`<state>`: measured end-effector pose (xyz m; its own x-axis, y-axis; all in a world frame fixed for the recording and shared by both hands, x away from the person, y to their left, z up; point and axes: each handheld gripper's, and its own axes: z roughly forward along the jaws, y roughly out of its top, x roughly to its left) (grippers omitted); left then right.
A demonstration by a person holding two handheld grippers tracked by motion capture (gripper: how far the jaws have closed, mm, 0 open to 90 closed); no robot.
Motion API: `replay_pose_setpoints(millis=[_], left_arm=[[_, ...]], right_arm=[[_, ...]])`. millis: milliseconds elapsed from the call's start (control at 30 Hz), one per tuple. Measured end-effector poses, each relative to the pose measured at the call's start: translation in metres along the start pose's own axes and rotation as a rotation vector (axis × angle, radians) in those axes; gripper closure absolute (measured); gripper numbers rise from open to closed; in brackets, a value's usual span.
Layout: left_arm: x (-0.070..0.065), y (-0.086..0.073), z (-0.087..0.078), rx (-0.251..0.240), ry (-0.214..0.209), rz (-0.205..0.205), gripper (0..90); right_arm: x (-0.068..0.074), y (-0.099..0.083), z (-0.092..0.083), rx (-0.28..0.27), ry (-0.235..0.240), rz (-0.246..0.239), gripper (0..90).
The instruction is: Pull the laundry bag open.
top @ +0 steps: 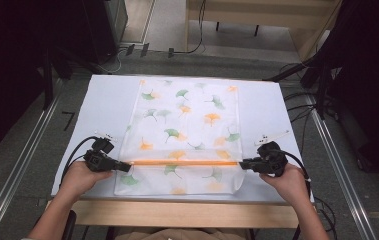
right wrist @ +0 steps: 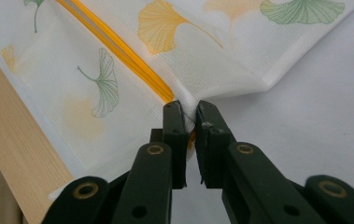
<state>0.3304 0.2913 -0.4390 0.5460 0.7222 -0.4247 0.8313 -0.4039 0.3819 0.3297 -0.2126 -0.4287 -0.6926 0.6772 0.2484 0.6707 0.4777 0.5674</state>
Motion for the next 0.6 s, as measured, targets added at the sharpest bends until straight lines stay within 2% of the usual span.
replay_pose_setpoints(millis=[600], left_arm=[[0.0080,-0.0081,-0.0082,-0.008,0.021,-0.021,90.0]], right_arm=[[-0.0015,0.0022,0.0026,0.017,0.005,0.002,84.8]])
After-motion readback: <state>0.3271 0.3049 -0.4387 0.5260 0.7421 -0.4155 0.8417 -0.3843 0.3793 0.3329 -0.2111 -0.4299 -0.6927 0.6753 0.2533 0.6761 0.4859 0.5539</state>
